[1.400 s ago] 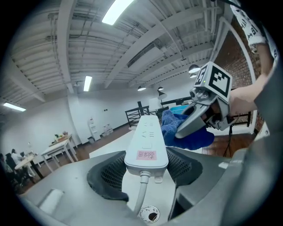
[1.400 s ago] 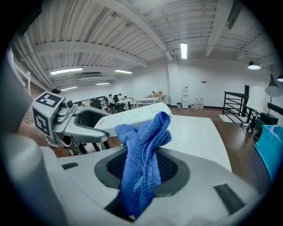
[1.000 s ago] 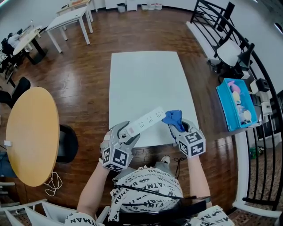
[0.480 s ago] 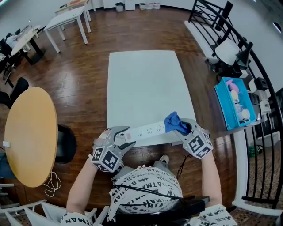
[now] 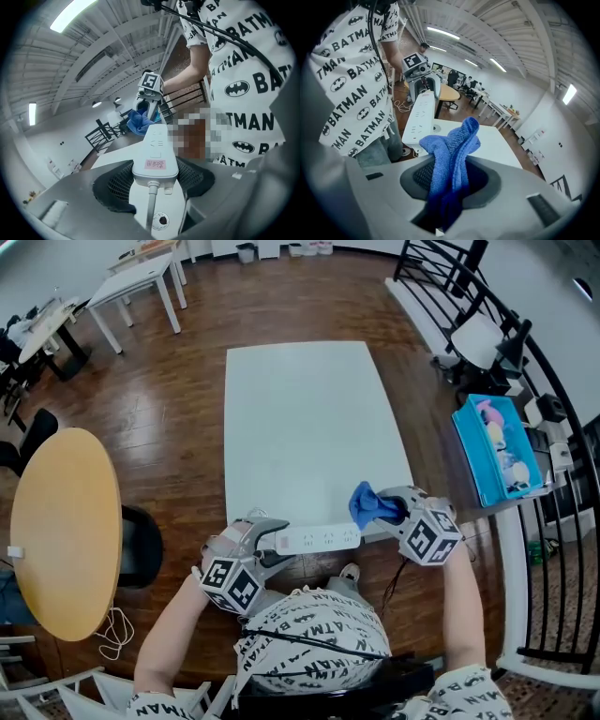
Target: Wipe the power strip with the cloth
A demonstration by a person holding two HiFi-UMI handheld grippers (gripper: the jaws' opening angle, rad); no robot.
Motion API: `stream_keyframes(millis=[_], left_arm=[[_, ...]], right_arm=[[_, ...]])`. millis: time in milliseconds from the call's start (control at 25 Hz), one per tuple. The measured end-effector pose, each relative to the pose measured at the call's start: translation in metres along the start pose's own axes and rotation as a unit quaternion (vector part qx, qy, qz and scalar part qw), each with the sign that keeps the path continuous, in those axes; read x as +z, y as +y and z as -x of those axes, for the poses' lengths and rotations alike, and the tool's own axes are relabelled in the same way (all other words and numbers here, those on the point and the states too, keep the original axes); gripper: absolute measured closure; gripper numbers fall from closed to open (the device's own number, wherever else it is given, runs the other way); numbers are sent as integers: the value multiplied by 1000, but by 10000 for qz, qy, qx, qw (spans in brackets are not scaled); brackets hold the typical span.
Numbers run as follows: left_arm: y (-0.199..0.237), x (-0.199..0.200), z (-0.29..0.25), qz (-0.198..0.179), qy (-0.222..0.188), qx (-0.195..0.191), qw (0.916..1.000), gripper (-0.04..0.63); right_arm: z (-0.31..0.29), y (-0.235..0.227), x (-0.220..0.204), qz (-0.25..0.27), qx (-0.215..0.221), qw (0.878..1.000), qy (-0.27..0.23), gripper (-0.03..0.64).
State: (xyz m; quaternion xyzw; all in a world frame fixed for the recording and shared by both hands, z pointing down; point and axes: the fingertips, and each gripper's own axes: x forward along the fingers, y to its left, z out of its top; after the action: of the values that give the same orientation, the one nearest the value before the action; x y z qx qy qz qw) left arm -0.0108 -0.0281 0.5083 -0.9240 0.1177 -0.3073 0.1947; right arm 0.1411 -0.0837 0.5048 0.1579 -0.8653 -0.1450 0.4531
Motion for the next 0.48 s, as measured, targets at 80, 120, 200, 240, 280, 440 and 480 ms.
stream_keyframes(millis=[80, 120, 200, 240, 280, 440, 480], left_arm=[[-4, 2, -2, -68, 15, -108, 9999, 313], [-7, 3, -2, -106, 20, -164, 9998, 313], [-13, 6, -4, -220, 20, -270, 9994, 313], [-16, 9, -5, -278, 5, -315, 9991, 313], [-18, 12, -7, -332, -17, -351, 9988, 313], [-19, 24, -12, -488, -85, -416, 9979, 312], [-20, 26, -12, -512, -102, -440, 9977, 313]], right_arm=[[-1, 5, -1, 105, 146, 9998, 54, 480], [-1, 7, 0, 135, 203, 9997, 47, 480], [-3, 12, 5, 173, 373, 9992, -27, 480], [-3, 16, 9, 200, 499, 9985, -74, 480], [-4, 21, 14, 245, 629, 9977, -108, 480], [-9, 33, 38, 566, 912, 9940, -190, 480], [-9, 34, 45, 625, 942, 9933, -238, 480]])
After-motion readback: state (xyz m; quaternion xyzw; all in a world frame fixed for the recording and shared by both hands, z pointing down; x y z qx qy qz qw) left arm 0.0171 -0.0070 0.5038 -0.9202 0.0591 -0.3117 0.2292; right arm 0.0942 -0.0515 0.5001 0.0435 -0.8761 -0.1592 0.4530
